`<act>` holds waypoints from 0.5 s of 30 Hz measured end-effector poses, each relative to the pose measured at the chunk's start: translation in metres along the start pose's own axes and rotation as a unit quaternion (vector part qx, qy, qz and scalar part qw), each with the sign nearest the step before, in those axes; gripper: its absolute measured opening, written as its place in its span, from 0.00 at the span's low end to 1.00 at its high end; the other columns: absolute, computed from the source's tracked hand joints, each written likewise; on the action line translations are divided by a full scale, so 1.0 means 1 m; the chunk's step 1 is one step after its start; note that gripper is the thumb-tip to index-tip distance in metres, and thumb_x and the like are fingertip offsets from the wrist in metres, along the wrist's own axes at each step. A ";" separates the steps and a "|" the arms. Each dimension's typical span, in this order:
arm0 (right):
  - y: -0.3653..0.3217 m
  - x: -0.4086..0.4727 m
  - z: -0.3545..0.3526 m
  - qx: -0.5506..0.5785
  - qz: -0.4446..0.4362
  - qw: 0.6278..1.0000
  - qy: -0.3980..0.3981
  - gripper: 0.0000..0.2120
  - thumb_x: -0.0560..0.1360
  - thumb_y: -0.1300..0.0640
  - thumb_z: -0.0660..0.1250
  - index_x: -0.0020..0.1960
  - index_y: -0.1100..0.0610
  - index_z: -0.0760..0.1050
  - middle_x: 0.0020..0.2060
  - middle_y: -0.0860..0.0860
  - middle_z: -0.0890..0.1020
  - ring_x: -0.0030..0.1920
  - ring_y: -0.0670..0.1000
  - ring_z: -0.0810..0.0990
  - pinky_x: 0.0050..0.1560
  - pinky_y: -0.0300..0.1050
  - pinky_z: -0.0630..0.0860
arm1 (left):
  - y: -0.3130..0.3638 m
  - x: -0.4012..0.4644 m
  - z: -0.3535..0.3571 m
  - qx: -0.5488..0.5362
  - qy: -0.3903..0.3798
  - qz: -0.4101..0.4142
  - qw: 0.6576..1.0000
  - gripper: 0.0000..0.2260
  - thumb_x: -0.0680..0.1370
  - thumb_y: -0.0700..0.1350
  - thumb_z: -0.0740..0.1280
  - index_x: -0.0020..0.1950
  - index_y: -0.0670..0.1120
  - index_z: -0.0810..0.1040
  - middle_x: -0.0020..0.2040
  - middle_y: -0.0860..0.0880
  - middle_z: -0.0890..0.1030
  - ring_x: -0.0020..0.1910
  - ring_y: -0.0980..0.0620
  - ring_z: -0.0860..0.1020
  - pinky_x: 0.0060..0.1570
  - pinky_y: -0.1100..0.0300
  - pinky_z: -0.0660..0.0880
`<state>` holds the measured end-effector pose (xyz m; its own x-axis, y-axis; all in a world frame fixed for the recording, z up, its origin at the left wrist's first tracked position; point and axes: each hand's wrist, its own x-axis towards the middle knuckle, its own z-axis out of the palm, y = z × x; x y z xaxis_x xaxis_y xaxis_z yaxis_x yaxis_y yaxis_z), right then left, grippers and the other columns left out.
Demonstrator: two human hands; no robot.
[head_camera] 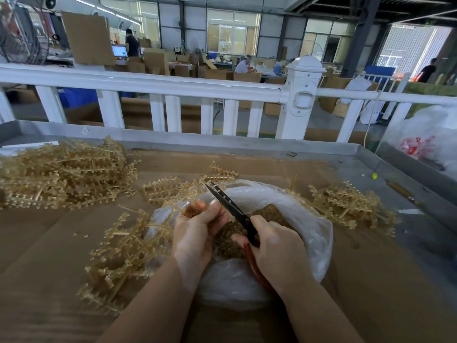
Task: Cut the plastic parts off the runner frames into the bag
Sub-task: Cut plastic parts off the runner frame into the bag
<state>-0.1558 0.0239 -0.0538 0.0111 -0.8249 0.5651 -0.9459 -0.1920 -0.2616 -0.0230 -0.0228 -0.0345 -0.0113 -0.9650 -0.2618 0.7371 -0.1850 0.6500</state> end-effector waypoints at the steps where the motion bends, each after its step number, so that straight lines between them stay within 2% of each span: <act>1: 0.000 0.000 0.000 -0.001 0.000 1.000 -0.001 0.14 0.73 0.41 0.67 0.48 0.52 0.77 0.32 0.46 0.79 0.31 0.44 0.74 0.33 0.35 0.67 | 0.000 0.000 0.000 -0.005 0.006 0.001 1.000 0.14 0.72 0.29 0.69 0.54 0.40 0.72 0.39 0.41 0.83 0.33 0.49 0.83 0.32 0.62 0.80; 5: 0.001 -0.002 -0.001 -0.001 -0.006 1.000 -0.006 0.15 0.74 0.40 0.66 0.48 0.52 0.77 0.32 0.46 0.79 0.31 0.46 0.76 0.33 0.35 0.69 | -0.001 0.003 -0.003 -0.036 0.009 0.016 0.999 0.16 0.72 0.32 0.69 0.57 0.41 0.71 0.43 0.42 0.82 0.34 0.51 0.83 0.32 0.63 0.79; 8: 0.000 -0.002 -0.001 -0.006 -0.006 1.000 -0.007 0.14 0.73 0.41 0.67 0.48 0.51 0.77 0.32 0.45 0.79 0.31 0.44 0.76 0.33 0.34 0.68 | -0.001 0.006 -0.004 -0.027 -0.004 0.022 0.999 0.10 0.71 0.33 0.70 0.45 0.41 0.71 0.38 0.45 0.83 0.35 0.51 0.84 0.32 0.64 0.79; 10: 0.000 -0.003 -0.002 -0.001 -0.006 1.000 0.005 0.13 0.73 0.41 0.67 0.47 0.51 0.77 0.31 0.45 0.78 0.30 0.44 0.75 0.33 0.34 0.68 | -0.001 0.006 -0.004 -0.020 -0.011 0.023 0.999 0.10 0.70 0.32 0.70 0.40 0.42 0.70 0.35 0.46 0.83 0.34 0.51 0.83 0.32 0.64 0.79; 12: -0.001 -0.004 -0.003 0.011 -0.002 1.000 0.005 0.14 0.73 0.41 0.66 0.47 0.51 0.77 0.32 0.45 0.79 0.32 0.44 0.75 0.34 0.34 0.69 | -0.001 0.005 -0.003 -0.016 -0.017 0.026 0.999 0.10 0.70 0.32 0.70 0.37 0.42 0.70 0.34 0.45 0.83 0.33 0.51 0.83 0.31 0.65 0.79; 15: -0.001 -0.005 -0.004 0.020 0.002 1.000 -0.001 0.15 0.74 0.40 0.63 0.48 0.51 0.77 0.34 0.45 0.79 0.35 0.45 0.76 0.37 0.35 0.71 | 0.000 0.004 -0.003 -0.014 -0.020 0.028 0.999 0.09 0.70 0.32 0.70 0.39 0.42 0.71 0.32 0.47 0.82 0.33 0.52 0.83 0.32 0.65 0.79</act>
<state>-0.1565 0.0305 -0.0538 0.0085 -0.8271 0.5619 -0.9323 -0.2097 -0.2947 -0.0211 -0.0257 -0.0380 0.0028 -0.9805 -0.1963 0.7561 -0.1264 0.6421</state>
